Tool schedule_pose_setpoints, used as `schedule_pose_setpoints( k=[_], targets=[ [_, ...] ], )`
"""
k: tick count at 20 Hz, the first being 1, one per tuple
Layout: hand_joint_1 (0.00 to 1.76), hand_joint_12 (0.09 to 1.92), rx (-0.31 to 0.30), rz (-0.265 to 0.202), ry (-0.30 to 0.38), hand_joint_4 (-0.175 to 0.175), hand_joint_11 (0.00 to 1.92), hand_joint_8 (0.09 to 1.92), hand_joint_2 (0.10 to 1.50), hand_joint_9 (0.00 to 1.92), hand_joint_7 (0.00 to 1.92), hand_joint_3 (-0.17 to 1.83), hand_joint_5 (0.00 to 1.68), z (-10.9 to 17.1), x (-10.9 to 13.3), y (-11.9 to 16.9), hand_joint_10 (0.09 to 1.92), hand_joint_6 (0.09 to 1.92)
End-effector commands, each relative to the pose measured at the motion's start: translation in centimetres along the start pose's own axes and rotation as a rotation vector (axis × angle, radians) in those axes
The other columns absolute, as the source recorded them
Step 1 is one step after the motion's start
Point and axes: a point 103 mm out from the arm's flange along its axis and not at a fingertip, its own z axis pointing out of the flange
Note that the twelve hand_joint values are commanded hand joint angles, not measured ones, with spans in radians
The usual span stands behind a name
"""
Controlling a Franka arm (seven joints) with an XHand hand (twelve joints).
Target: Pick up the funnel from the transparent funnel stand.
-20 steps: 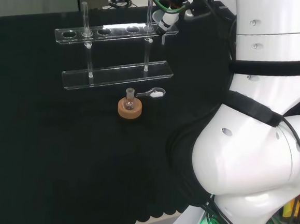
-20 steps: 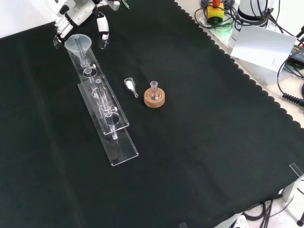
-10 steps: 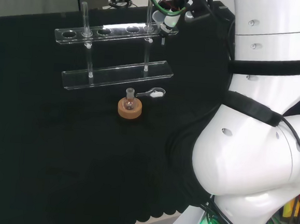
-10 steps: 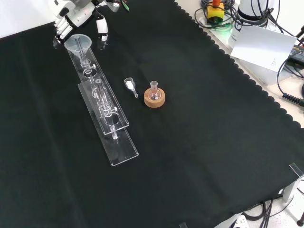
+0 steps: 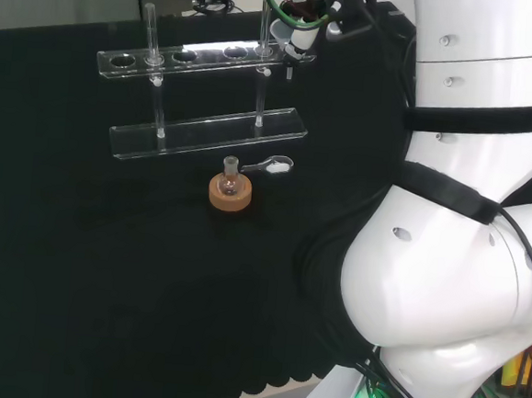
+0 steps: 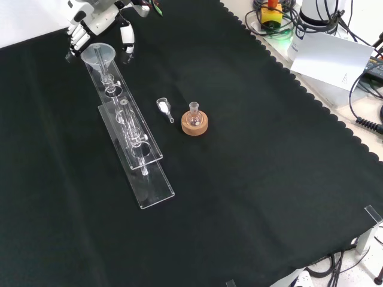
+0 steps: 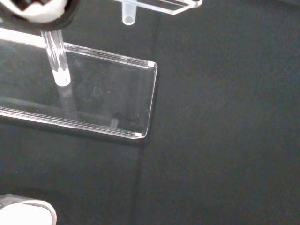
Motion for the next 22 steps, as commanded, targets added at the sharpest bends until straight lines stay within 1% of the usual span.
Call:
schedule_pose_setpoints(
  k=[1, 3, 5, 8, 12, 14, 18, 22],
  targets=[
    [0.73, 1.41, 0.002, 0.003, -0.009, -0.033, 0.15, 0.66, 0.63, 0.29, 0.08, 0.49, 0.1, 0.0, 0.0, 0.1, 0.74, 0.09],
    [0.73, 1.41, 0.004, 0.0, -0.015, -0.031, 0.15, 0.67, 0.63, 0.31, 0.11, 0.51, 0.16, -0.2, 0.3, 0.2, 0.73, 0.09],
    [0.73, 1.41, -0.006, 0.016, -0.023, -0.027, 0.15, 0.68, 0.64, 0.33, 0.13, 0.53, 0.22, -0.3, 0.4, 0.2, 0.71, 0.09],
    [0.74, 1.4, -0.004, 0.013, -0.027, -0.025, 0.16, 0.69, 0.65, 0.35, 0.17, 0.54, 0.28, -0.3, 0.6, 0.3, 0.71, 0.09],
    [0.75, 1.4, -0.018, -0.004, -0.031, -0.023, 0.16, 0.69, 0.66, 0.37, 0.2, 0.55, 0.33, -0.3, 0.5, 0.3, 0.7, 0.09],
    [0.76, 1.4, -0.025, 0.015, -0.037, -0.023, 0.17, 0.69, 0.66, 0.39, 0.21, 0.56, 0.35, -0.3, 0.2, 0.2, 0.68, 0.09],
    [0.78, 1.39, -0.046, 0.018, -0.068, -0.022, 0.18, 0.69, 0.68, 0.4, 0.24, 0.58, 0.4, -0.4, 0.5, 0.1, 0.67, 0.09],
    [0.79, 1.38, -0.06, 0.011, -0.078, -0.023, 0.2, 0.69, 0.69, 0.43, 0.3, 0.6, 0.42, -1.1, 0.6, -0.3, 0.66, 0.09]
  ],
)
